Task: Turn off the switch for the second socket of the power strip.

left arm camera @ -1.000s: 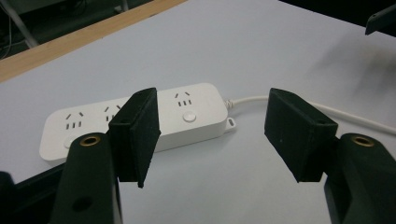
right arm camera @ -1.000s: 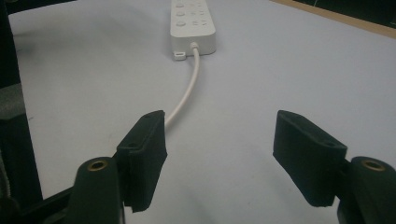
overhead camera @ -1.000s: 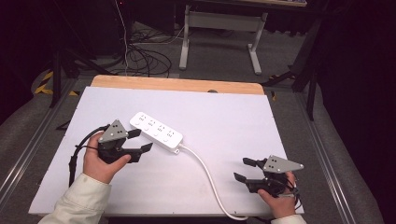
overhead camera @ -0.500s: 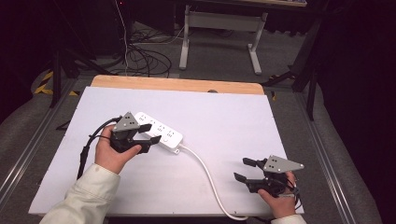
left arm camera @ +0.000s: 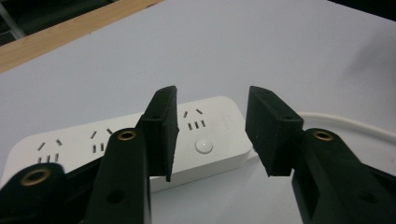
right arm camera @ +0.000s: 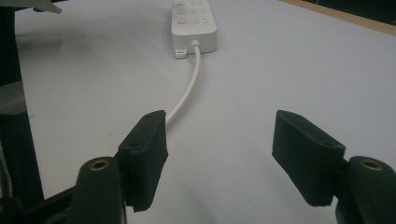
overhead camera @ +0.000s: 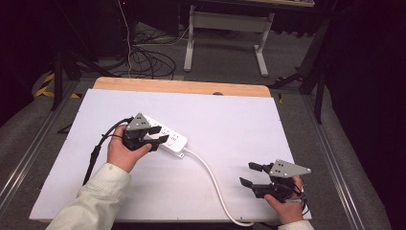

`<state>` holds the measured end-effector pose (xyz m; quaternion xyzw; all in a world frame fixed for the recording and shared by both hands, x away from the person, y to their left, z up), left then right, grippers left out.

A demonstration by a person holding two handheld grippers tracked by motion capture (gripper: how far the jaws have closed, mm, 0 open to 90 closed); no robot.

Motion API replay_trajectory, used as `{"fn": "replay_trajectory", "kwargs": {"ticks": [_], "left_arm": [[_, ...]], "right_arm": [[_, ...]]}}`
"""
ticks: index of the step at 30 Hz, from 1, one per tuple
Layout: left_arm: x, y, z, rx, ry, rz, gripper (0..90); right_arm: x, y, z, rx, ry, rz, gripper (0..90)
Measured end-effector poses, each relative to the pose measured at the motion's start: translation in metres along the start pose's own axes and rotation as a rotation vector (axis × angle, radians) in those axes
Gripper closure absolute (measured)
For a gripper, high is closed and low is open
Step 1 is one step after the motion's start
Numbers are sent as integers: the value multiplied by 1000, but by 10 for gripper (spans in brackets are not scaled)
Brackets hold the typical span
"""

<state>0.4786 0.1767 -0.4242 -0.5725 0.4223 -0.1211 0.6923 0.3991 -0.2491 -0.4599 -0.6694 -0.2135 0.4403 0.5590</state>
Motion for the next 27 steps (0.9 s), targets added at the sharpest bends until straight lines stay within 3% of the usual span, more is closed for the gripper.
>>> {"fn": "replay_trajectory", "kwargs": {"ticks": [3, 11, 27], "left_arm": [[5, 2, 3, -15, -2, 8, 611], [13, 8, 13, -41, -15, 51, 898], [33, 21, 27, -70, -56, 112, 900]], "right_arm": [[0, 0, 0, -1, -2, 1, 360], [0, 0, 0, -2, -4, 1, 361], [0, 1, 0, -3, -6, 1, 361]]}}
Point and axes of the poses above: each handheld gripper's, and its own axes: x roughly forward along the jaws, y roughly out of its underside, z roughly to its left, the point moved 1 cm from there along x, roughly forward along the jaws, and after that the axes turned 7 degrees about -z, right-handed, at the moved point
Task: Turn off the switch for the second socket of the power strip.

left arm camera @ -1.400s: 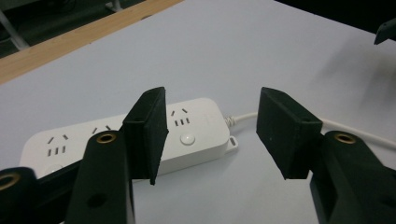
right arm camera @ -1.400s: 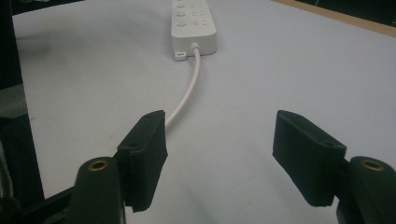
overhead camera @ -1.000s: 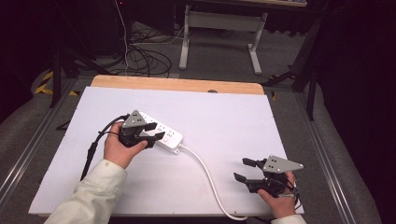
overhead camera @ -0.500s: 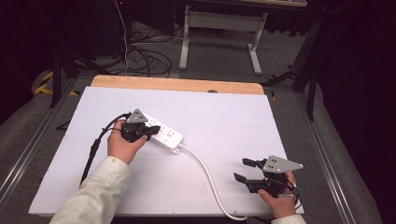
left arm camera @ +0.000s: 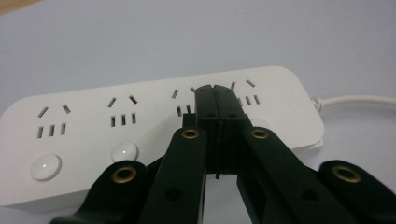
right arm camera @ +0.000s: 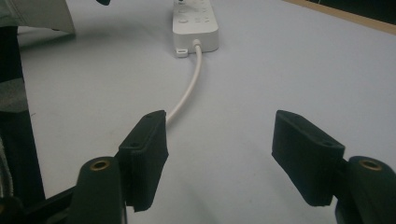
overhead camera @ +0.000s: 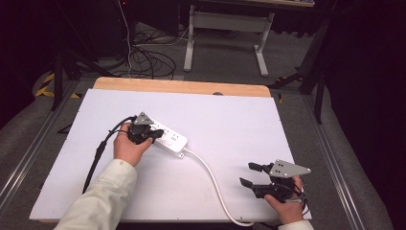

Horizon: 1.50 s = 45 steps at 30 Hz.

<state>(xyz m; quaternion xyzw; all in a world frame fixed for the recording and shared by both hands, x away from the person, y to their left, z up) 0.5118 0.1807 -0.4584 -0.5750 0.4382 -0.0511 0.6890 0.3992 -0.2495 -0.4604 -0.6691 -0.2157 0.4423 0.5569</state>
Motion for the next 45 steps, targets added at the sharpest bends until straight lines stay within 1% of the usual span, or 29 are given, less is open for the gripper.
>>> {"fn": "replay_trajectory", "kwargs": {"ticks": [2, 6, 8, 11, 18, 24, 26, 29, 30, 32, 36, 40, 45], "left_arm": [[1, 1, 0, -11, 4, 5, 900], [4, 2, 1, 2, -11, 19, 900], [6, 3, 1, -5, -13, 28, 900], [7, 3, 2, 0, -23, 37, 900], [9, 4, 1, 0, -22, 49, 900], [9, 5, 1, 1, -25, 49, 900], [9, 5, 1, 9, -29, 51, 900], [10, 5, 1, 6, -29, 55, 900], [10, 5, -1, 21, -39, 61, 900], [10, 5, -2, 20, -41, 66, 900], [10, 5, -1, 3, -40, 70, 900], [10, 5, -2, 10, -45, 66, 900], [10, 6, -2, 15, -41, 67, 900]], "right_arm": [[0, 0, 0, 1, 0, 0, 361], [0, 0, 0, 0, -2, 1, 361], [0, 0, 0, 0, -2, 1, 361], [0, 0, 0, 0, -2, 1, 361], [0, 0, 0, 1, -4, 2, 361], [1, 0, 0, 2, -4, 3, 362], [1, 0, 0, 4, -5, 3, 361], [1, 0, 0, 3, -5, 3, 362], [0, 0, 0, 3, -5, 2, 361], [1, 0, 0, 4, -5, 3, 361], [1, 0, 0, 3, -6, 5, 362], [1, 0, 0, 4, -6, 3, 361], [1, 0, 1, 1, -7, 5, 361]]}}
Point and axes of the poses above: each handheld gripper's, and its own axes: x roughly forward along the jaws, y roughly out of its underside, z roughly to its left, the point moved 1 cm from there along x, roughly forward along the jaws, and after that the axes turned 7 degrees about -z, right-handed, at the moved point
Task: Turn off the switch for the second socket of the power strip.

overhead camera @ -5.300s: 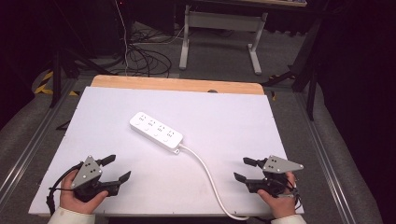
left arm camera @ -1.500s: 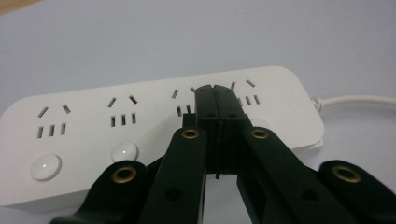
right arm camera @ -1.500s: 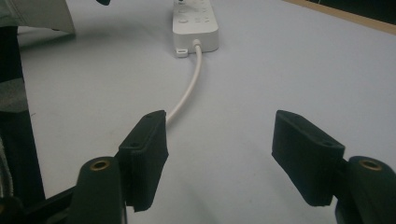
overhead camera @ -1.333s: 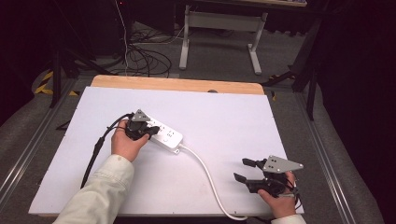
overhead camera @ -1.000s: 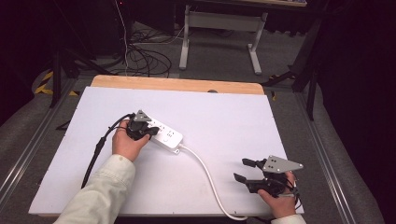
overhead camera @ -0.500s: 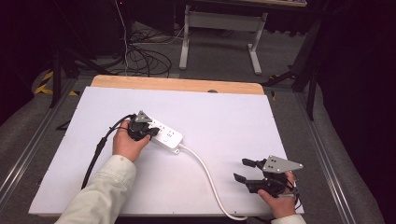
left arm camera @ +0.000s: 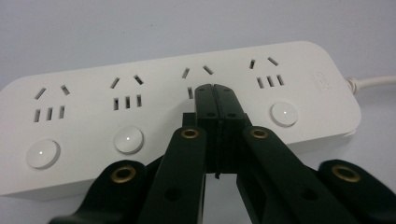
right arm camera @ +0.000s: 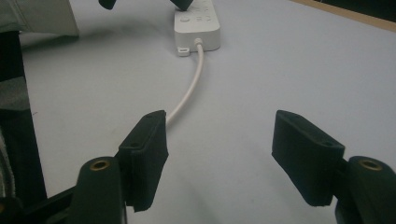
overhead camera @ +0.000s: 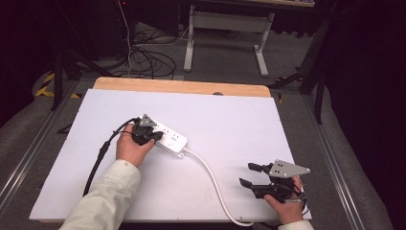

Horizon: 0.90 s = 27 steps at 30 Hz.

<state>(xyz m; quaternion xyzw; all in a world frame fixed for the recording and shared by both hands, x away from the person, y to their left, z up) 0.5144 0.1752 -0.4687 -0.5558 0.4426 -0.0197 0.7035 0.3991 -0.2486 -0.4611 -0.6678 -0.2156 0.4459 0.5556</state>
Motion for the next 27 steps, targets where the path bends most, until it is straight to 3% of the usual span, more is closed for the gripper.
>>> {"fn": "replay_trajectory", "kwargs": {"ticks": [27], "left_arm": [[0, -2, 0, -10, -5, 17, 900]], "right_arm": [[1, 0, 1, -4, -3, 5, 361]]}}
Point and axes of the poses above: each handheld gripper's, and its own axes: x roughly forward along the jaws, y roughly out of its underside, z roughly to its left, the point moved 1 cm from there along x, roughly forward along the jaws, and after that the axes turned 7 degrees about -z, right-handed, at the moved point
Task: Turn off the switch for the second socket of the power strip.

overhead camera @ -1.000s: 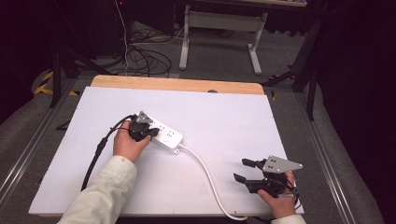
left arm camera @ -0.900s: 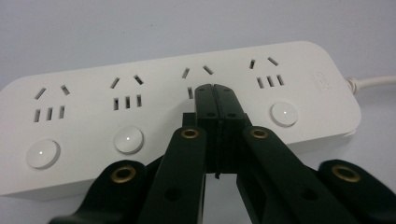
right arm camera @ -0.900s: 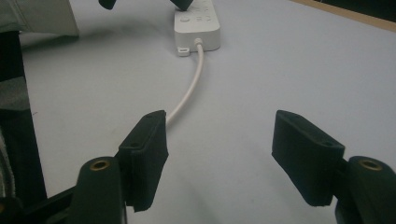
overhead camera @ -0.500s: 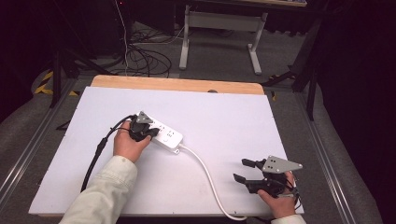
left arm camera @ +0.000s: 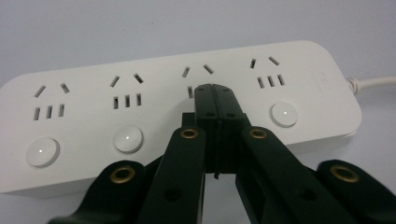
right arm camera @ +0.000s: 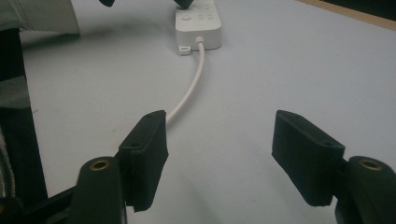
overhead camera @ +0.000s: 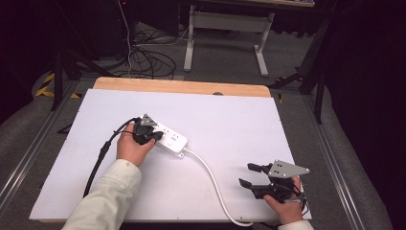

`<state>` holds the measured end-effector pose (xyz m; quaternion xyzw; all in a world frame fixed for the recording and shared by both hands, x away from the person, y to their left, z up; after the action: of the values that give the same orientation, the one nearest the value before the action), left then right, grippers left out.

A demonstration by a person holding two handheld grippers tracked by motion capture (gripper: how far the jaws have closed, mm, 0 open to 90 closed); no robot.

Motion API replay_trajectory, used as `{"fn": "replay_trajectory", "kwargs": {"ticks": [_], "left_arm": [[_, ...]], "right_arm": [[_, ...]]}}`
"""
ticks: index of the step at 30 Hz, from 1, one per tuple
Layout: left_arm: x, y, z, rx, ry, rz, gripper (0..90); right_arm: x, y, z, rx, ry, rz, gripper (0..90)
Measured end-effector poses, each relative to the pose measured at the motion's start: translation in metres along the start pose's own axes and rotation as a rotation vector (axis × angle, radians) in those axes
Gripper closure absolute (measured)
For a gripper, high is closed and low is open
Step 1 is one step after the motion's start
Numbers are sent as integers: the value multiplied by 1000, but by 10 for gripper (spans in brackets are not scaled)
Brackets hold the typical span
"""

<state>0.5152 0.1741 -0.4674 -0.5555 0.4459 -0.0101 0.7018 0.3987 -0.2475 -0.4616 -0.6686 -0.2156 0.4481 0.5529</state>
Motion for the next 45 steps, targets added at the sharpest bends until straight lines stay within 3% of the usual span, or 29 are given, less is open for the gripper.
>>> {"fn": "replay_trajectory", "kwargs": {"ticks": [2, 3, 7, 11, 21, 22, 26, 27, 29, 30, 35, 42, 45], "left_arm": [[0, 0, -1, 4, -6, 1, 900], [0, 0, 0, 22, -35, 6, 900], [0, 0, 3, -5, -11, 0, 900], [1, 0, -1, 26, -39, 2, 900], [-1, 1, -1, 27, -31, 12, 900], [-2, 1, 1, 6, -11, 0, 900], [-7, 0, 5, -9, -16, -6, 896], [-13, -3, 4, -4, -16, -44, 849], [-16, -5, 3, -5, -13, -67, 831], [-23, -10, -1, -9, 16, -95, 831], [-35, -18, -8, 18, 24, -109, 818], [-40, -18, -11, 36, 31, -103, 796], [-44, -19, -12, 35, 38, -122, 769]], "right_arm": [[0, 0, 0, 0, 0, 0, 361], [1, 0, 0, -1, -1, 3, 361], [1, 0, 0, -1, -4, 3, 361], [1, 1, 0, 0, -4, 6, 361], [1, 1, 0, 1, -4, 6, 361], [1, 1, 0, 2, -4, 4, 361], [0, 0, -1, 6, -2, -2, 361], [0, 0, -1, 7, -1, -2, 361], [0, 0, -2, 7, -1, 0, 361], [1, 0, -1, 7, -1, 1, 361], [1, 0, -1, 7, 0, 0, 361], [1, 0, -1, 7, 1, 1, 361], [0, 1, -2, 8, 2, 0, 361]]}}
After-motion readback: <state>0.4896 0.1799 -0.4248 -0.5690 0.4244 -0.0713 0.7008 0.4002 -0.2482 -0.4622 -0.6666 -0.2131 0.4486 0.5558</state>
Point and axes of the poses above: each handheld gripper's, and its own axes: x roughly forward along the jaws, y roughly out of its underside, z roughly to its left, the point moved 1 cm from there along x, roughly forward along the jaws, and after that the axes turned 7 degrees about -z, right-handed, at the moved point
